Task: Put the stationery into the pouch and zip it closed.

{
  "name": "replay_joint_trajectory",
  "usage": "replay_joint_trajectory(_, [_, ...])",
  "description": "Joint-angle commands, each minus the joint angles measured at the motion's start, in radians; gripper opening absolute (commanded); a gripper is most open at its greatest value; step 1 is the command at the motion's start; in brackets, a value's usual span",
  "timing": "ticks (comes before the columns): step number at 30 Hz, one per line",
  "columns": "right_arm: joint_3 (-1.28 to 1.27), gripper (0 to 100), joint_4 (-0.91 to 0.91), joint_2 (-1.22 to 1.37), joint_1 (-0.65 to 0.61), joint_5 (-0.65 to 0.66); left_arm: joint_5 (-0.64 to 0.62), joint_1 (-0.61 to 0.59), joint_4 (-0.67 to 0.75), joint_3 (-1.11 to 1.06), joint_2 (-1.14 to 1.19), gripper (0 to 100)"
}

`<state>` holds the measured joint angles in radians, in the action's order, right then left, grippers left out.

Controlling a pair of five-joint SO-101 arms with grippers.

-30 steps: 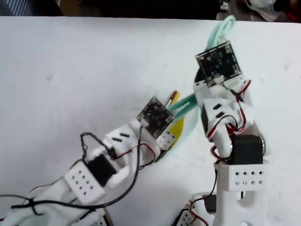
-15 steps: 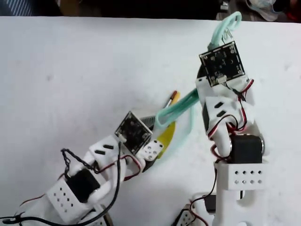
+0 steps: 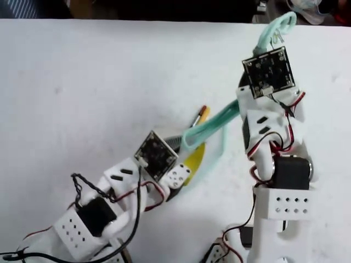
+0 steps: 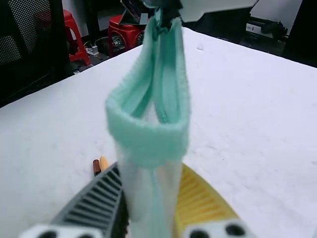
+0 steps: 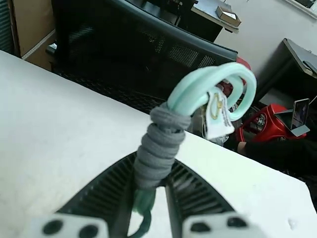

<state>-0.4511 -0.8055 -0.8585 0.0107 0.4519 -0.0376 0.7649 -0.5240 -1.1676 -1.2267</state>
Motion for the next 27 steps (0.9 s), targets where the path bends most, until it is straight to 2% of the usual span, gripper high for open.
replay_joint_trajectory(1, [0.008, 1.9, 0.035, -0.001, 0.038, 0.009, -0.003, 0.013, -0.006, 0.015, -0.028, 3])
replay_joint_trajectory(6, [0.008, 2.5, 0.028, -0.001, 0.033, 0.006, -0.003, 0.012, -0.006, 0.015, -0.028, 3])
replay_joint_trajectory(8, [0.009, 4.0, -0.028, -0.012, 0.033, -0.017, -0.003, 0.005, -0.005, 0.015, -0.028, 3])
replay_joint_trajectory(11, [0.029, 17.4, -0.147, -0.035, 0.031, -0.095, -0.003, -0.036, 0.002, 0.021, -0.028, 3])
replay_joint_trajectory(14, [0.038, 35.2, -0.265, -0.071, 0.018, -0.097, -0.003, -0.081, 0.012, 0.025, -0.030, 3])
replay_joint_trajectory(15, [0.038, 38.1, -0.308, -0.082, 0.005, -0.097, -0.003, -0.094, 0.021, 0.025, -0.030, 3])
replay_joint_trajectory(21, [0.075, 30.4, -0.631, -0.093, -0.096, -0.097, -0.008, -0.220, 0.023, 0.077, -0.030, 3])
replay_joint_trajectory(27, [0.293, 29.5, -0.918, -0.093, -0.331, -0.106, -0.008, -0.298, 0.029, 0.083, -0.030, 3])
